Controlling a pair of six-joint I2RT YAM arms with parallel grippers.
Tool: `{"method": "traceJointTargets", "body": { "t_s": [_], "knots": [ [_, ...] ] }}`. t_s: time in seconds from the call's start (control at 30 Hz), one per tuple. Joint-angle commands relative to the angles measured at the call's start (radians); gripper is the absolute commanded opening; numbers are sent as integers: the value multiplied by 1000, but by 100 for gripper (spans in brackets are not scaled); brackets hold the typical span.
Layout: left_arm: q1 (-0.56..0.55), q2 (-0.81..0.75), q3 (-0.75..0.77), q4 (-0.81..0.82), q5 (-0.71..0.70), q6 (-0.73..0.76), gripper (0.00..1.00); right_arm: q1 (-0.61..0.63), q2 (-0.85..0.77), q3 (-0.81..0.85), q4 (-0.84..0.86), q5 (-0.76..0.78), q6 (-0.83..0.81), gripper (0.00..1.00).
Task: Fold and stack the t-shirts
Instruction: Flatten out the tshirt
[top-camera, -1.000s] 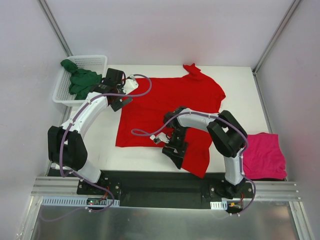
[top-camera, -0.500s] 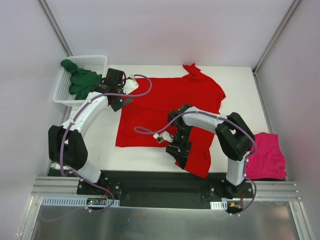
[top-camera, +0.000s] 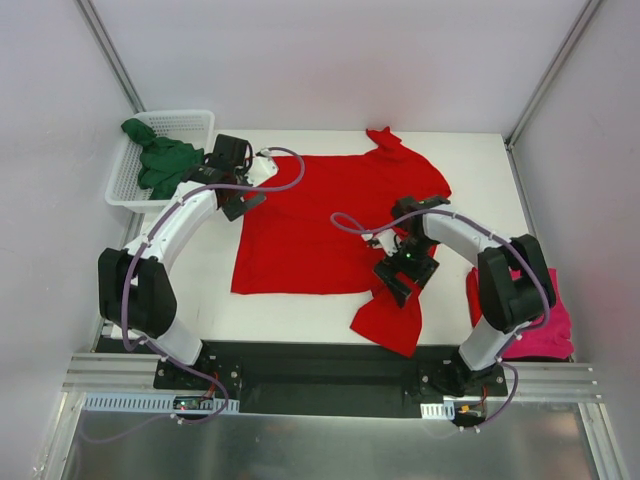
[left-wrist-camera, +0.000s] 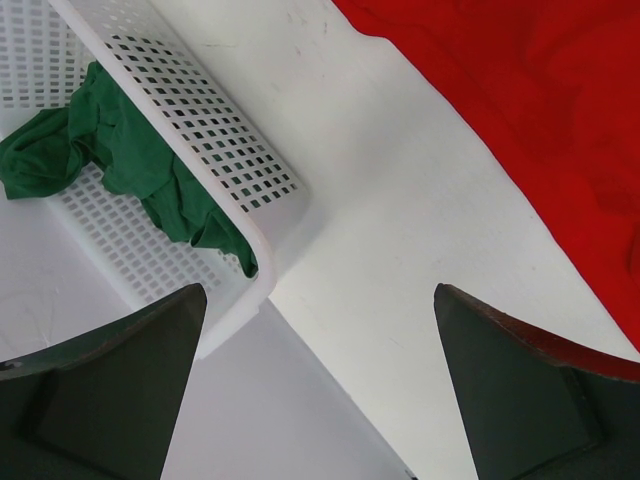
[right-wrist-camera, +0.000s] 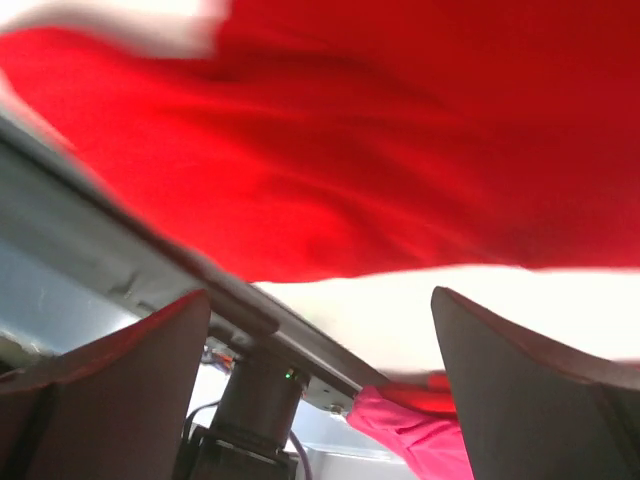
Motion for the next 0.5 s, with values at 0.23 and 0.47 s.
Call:
{"method": "traceJointTargets", "body": {
  "t_s": [0.23, 0.47],
  "knots": [
    [-6, 12, 39, -4, -12, 10, 99, -97, -53, -72, 64, 137, 167, 86],
    [-14, 7, 32, -6, -15, 10, 99, -97, -69, -102, 169, 215, 183, 78]
  ]
}}
